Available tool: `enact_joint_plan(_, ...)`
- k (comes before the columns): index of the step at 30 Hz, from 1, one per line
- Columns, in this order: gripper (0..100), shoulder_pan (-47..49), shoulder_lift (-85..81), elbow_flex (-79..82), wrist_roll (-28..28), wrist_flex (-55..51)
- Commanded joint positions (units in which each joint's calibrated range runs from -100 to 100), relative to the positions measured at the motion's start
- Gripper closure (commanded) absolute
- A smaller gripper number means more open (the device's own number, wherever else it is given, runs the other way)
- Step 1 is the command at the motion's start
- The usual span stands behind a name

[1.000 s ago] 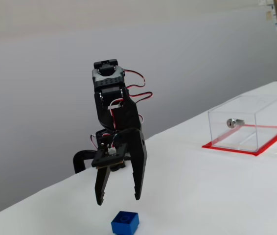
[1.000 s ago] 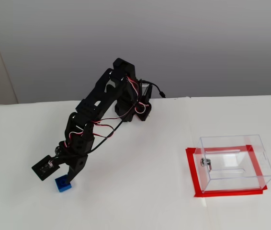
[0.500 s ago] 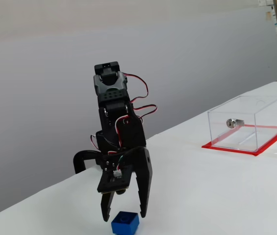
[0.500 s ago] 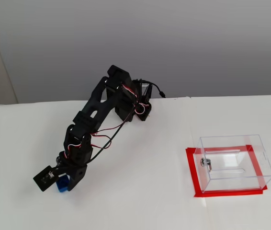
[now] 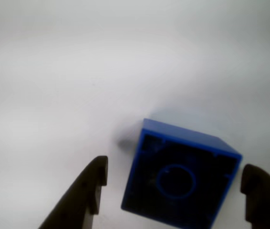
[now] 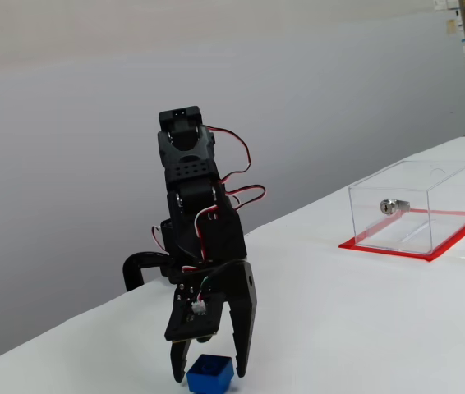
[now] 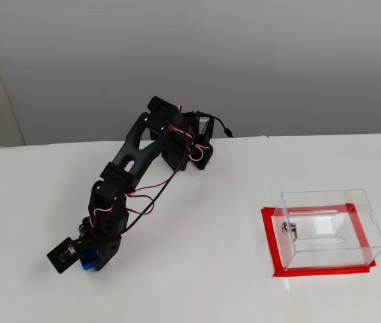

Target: Pick the blue lego brick and place it into the transparent box

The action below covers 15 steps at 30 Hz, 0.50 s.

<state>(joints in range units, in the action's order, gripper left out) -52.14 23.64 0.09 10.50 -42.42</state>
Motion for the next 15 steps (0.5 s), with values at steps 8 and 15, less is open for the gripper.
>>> enact_joint_plan(8, 83, 0.2, 0.17, -4.43, 0.4, 1.25)
enact_joint_plan(15, 91, 0.2, 0.42, -4.43, 0.35, 1.34)
